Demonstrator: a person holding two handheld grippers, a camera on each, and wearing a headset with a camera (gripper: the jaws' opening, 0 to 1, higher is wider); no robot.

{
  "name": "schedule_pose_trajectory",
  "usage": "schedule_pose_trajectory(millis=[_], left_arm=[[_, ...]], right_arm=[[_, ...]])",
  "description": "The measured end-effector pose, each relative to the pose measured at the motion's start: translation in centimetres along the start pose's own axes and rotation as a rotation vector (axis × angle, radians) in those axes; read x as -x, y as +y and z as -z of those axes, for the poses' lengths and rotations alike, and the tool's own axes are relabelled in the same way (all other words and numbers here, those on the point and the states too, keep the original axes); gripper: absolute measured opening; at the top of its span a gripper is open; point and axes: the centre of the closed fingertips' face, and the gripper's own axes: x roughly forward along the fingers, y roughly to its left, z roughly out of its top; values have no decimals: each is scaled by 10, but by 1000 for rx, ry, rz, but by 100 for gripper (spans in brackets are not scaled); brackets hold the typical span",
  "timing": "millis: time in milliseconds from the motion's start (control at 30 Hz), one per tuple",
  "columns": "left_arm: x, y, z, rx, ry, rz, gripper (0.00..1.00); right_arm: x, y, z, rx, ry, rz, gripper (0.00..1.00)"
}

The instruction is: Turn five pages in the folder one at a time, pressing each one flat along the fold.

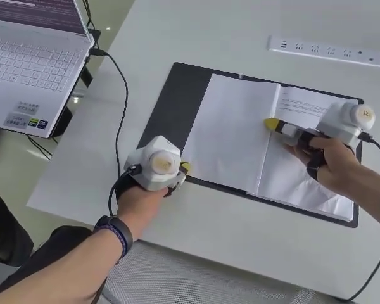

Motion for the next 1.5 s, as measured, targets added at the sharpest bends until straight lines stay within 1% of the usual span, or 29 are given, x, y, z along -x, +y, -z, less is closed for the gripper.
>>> schedule_pose_trajectory(millis=[67, 200, 233, 267, 300, 333, 367, 400, 500, 567, 600, 667, 767, 867, 967, 1033, 1133, 1300, 1400, 1500], left_arm=[[0, 0, 0, -3, -1, -1, 0], [-1, 0, 0, -3, -1, -2, 0], [-1, 0, 0, -1, -1, -3, 0], [-1, 0, 0, -1, -1, -3, 0], [0, 0, 0, -1, -1, -3, 0], [0, 0, 0, 0, -1, -4, 0], [-1, 0, 1, 3, -2, -5, 0], [-1, 0, 1, 4, -2, -5, 0], [-1, 1, 1, 7, -5, -7, 0], [0, 1, 1, 9, -6, -9, 0], [0, 1, 1, 7, -6, -9, 0], [-1, 1, 1, 1, -5, -9, 0], [-1, 1, 1, -8, -3, -10, 0], [-2, 1, 1, -6, -7, -15, 0], [-1, 1, 0, -1, -9, -16, 0], [-1, 1, 1, 3, -13, -15, 0], [-1, 1, 0, 12, -19, -12, 0], [-1, 1, 0, 27, -24, -11, 0], [-1, 2, 0, 38, -30, -10, 0], [0, 1, 0, 32, -31, -12, 0]], right_arm=[[-3, -4, -8, -1, -17, 14, 0], [-10, -13, -22, -7, -32, 30, 0], [-14, -19, -28, -6, -39, 39, 0], [-19, -30, -38, -12, -50, 44, 0], [-21, -33, -43, -36, -75, 48, 0], [-21, -35, -45, -61, -88, 52, 0], [-23, -41, -47, -94, -98, 48, 0], [-25, -45, -48, -90, -101, 46, 0], [-30, -49, -51, -71, -110, 46, 0], [-32, -53, -54, -73, -119, 45, 0], [-34, -56, -56, -100, -136, 43, 0], [-38, -62, -62, -127, -159, 47, 0], [-41, -67, -68, -123, -179, 48, 0], [-44, -73, -76, -171, -222, 57, 0], [-46, -76, -82, -179, -251, 69, 0], [-48, -78, -86, -205, -272, 71, 0], [-51, -83, -92, -223, -292, 78, 0], [-54, -87, -100, -264, -329, 83, 0], [-55, -87, -101, -261, -332, 85, 0], [-55, -86, -100, -241, -322, 82, 0]])
